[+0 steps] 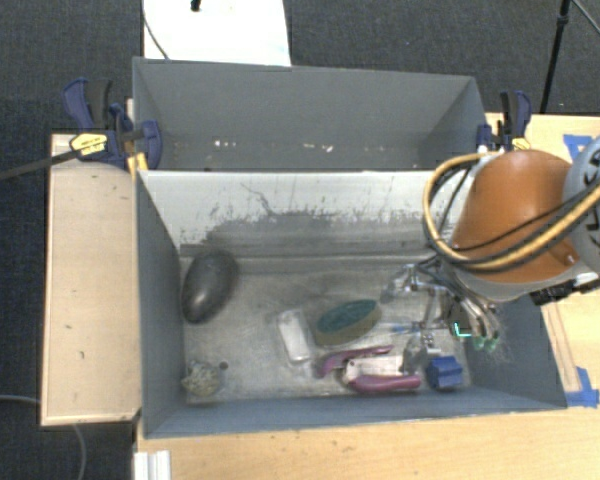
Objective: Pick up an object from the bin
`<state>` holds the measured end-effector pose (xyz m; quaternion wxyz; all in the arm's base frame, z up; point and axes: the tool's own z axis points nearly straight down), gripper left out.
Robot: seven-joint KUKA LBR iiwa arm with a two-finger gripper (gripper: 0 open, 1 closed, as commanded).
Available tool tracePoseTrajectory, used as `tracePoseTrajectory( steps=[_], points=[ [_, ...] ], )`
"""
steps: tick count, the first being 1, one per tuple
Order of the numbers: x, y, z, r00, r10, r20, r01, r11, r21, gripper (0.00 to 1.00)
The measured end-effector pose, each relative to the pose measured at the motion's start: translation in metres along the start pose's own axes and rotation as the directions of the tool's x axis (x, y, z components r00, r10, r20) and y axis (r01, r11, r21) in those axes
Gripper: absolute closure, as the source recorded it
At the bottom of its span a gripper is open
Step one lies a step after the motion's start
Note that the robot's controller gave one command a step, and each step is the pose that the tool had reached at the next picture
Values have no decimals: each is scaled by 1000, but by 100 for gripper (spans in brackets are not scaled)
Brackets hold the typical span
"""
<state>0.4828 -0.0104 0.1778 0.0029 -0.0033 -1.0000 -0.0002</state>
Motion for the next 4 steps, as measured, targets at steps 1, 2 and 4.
tracePoseTrajectory(
  steps=[1,2,4],
  points=[
    [-31,-30,85,956,-293,19,293,956,6,0],
    [-17,7,94,997,73,25,-74,997,17,0],
    [-15,20,-64,991,-137,14,137,991,2,100]
  ],
)
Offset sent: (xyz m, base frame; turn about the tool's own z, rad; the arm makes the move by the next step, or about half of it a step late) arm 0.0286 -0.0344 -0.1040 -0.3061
